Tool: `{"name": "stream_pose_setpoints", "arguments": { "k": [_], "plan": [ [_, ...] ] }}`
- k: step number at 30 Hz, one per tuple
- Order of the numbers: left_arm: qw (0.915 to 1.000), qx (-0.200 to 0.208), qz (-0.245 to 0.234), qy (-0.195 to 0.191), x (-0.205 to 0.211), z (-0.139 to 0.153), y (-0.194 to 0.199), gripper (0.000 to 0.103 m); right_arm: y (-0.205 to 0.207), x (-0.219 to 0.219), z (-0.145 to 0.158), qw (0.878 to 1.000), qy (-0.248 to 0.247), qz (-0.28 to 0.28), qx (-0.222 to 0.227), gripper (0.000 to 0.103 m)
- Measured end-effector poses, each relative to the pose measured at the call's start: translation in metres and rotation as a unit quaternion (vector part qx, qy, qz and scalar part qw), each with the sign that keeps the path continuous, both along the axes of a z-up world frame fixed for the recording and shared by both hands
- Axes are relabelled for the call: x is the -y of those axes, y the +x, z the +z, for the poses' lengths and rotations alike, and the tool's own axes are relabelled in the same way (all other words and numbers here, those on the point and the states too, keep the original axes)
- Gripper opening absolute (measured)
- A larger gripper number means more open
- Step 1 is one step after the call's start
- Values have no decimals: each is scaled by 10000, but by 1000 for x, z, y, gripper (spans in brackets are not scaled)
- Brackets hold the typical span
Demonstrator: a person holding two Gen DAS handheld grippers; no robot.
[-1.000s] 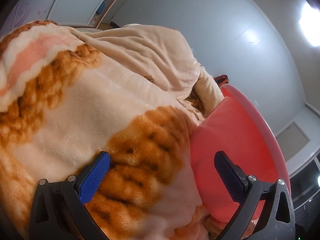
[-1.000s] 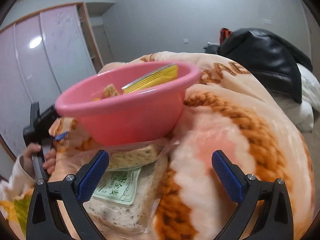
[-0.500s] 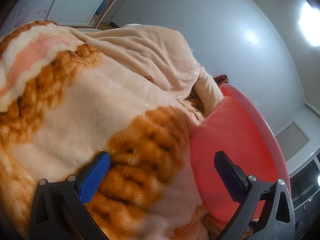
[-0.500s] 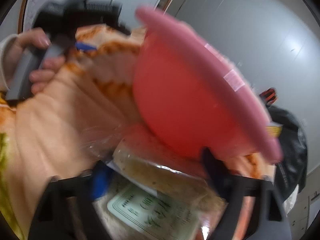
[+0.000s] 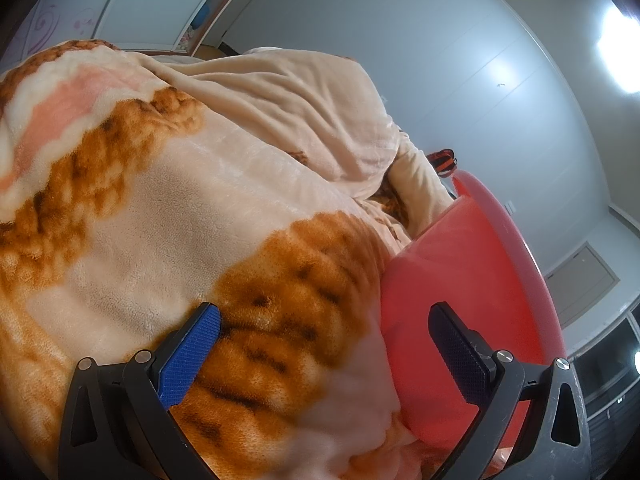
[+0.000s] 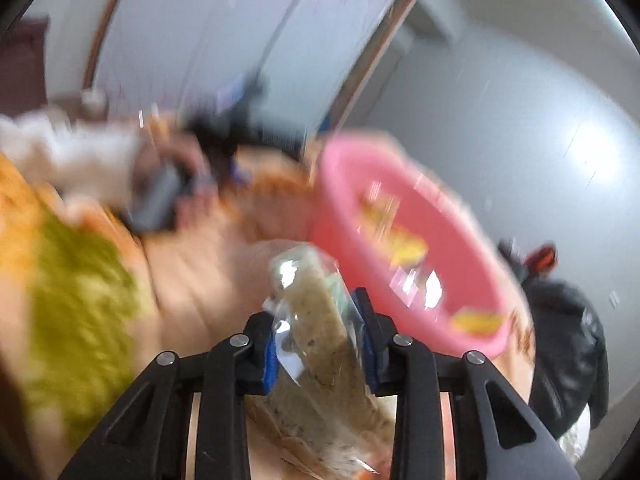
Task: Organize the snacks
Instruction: 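Grasp the bagged bread slice with the right gripper and lift it, then lower the bagged bread slice into the pink bowl and open the right gripper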
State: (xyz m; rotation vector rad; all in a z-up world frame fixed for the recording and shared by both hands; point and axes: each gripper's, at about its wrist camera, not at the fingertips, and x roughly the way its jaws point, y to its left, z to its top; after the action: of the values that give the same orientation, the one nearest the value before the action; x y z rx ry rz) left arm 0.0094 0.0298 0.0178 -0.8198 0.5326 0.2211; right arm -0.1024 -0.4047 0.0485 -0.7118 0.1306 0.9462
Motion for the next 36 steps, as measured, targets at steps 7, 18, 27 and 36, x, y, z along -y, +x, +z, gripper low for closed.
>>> {"name": "stream_pose_setpoints", "arguments": {
  "k": [7,18,27,36],
  "plan": [
    [10000,4,-4,-3,0,0,0,103,-15,67,84,9666,2516,482,113,25],
    [10000,5,-8,-3,0,0,-1,103,72,36,83,9315,3623,-310,92,25],
    [10000,4,-8,4,0,0,-1,103,162,-5,34,9576,1891,-1759,-1275,38],
    [10000,10,-12,-2,0,0,-1,103,122,74,38,9113,3436,-2170,-657,103]
  ]
}}
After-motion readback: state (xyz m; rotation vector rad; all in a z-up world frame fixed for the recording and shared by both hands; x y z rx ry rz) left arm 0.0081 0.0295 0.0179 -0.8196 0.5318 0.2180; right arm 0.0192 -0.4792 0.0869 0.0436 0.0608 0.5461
